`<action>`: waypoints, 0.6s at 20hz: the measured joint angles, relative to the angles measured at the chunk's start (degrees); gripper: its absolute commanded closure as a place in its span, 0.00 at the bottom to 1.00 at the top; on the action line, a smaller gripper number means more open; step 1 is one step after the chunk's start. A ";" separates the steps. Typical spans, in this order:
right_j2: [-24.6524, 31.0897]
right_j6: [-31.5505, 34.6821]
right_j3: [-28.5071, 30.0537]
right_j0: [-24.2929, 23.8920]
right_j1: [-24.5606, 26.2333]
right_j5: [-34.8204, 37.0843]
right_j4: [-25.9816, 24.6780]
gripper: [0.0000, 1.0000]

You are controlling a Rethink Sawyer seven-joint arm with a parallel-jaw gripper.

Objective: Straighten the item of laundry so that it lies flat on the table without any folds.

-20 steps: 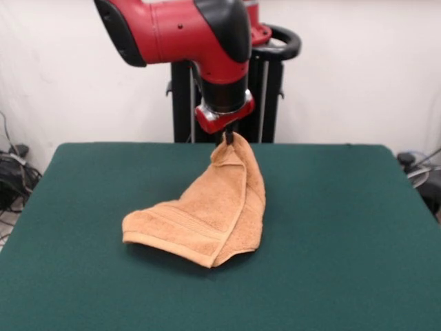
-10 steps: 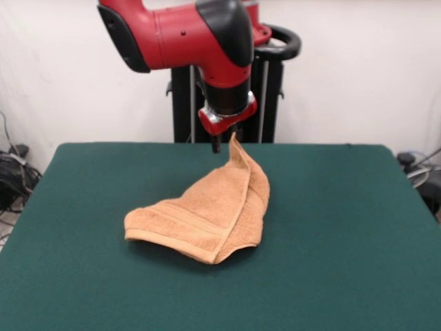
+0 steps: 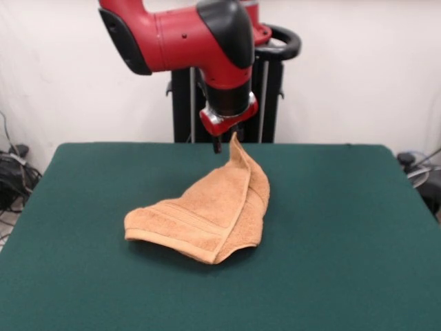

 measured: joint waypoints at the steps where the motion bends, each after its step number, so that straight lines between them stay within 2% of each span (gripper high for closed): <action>1: 0.00 0.00 0.00 0.01 -0.04 0.00 0.00 0.00; 12: 0.00 0.00 0.00 0.95 -1.36 -0.80 -0.01 0.00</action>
